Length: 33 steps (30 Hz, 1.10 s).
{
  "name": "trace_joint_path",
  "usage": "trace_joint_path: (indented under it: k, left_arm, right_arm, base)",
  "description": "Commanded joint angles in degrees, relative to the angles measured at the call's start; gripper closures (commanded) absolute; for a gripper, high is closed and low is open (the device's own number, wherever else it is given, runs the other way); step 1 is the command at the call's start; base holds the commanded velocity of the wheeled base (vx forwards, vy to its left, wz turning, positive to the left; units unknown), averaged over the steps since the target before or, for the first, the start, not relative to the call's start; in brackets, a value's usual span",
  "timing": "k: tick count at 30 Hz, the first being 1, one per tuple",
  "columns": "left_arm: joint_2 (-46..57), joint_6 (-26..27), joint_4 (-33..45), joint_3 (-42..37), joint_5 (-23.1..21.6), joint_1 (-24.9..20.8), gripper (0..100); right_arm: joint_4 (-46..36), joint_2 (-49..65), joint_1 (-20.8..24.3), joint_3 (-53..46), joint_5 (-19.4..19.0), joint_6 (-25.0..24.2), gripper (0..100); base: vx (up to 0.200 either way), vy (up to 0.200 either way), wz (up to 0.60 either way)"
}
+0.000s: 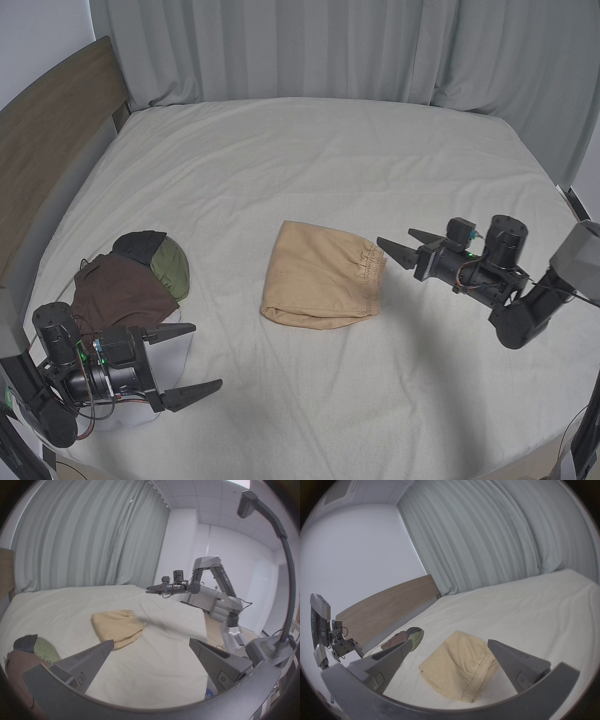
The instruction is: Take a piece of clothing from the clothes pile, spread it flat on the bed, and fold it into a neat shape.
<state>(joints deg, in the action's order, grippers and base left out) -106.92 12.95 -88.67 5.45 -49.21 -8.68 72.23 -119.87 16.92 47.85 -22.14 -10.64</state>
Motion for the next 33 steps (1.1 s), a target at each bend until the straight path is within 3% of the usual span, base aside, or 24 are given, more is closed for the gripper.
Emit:
trace_joint_path:
  k: [1, 10, 14, 16, 17, 21, 33]
  left_arm:
    - [11.3, -0.3, 0.6, -3.6, 0.0, -8.2, 0]
    - [31.4, -0.5, 9.0, -5.4, 0.5, -5.3, 0]
    - [38.5, -0.5, 14.4, -5.4, 5.4, -3.8, 0]
    - [38.9, -0.6, 14.6, -5.4, 5.6, -3.8, 0]
    - [44.9, -1.4, 19.9, -5.4, 10.1, -3.5, 0]
    - [54.0, -4.1, 28.0, -5.4, 14.6, -3.6, 0]
    - [71.2, -3.8, 46.0, -5.4, 17.2, -3.4, 0]
  right_arm:
    - [6.3, 18.4, -2.9, -16.3, 2.0, 5.5, 0]
    - [8.5, 39.2, -8.3, -32.6, 0.3, 6.3, 0]
    - [8.3, 47.1, -8.3, -37.7, -0.2, 6.3, 0]
    - [8.2, 47.4, -8.3, -37.7, -0.2, 6.3, 0]
    - [7.8, 53.4, -8.0, -39.9, -0.2, 6.3, 0]
    - [7.7, 58.9, -7.9, -42.2, -1.4, 6.2, 0]
    - [3.7, 71.8, -8.0, -47.8, -1.9, 6.0, 0]
  base:
    - [0.000, 0.000, 0.00]
    - [0.000, 0.000, 0.00]
    - [0.000, 0.000, 0.00]
    - [0.000, 0.000, 0.00]
    - [0.000, 0.000, 0.00]
    - [0.000, 0.000, 0.00]
    - [0.000, 0.000, 0.00]
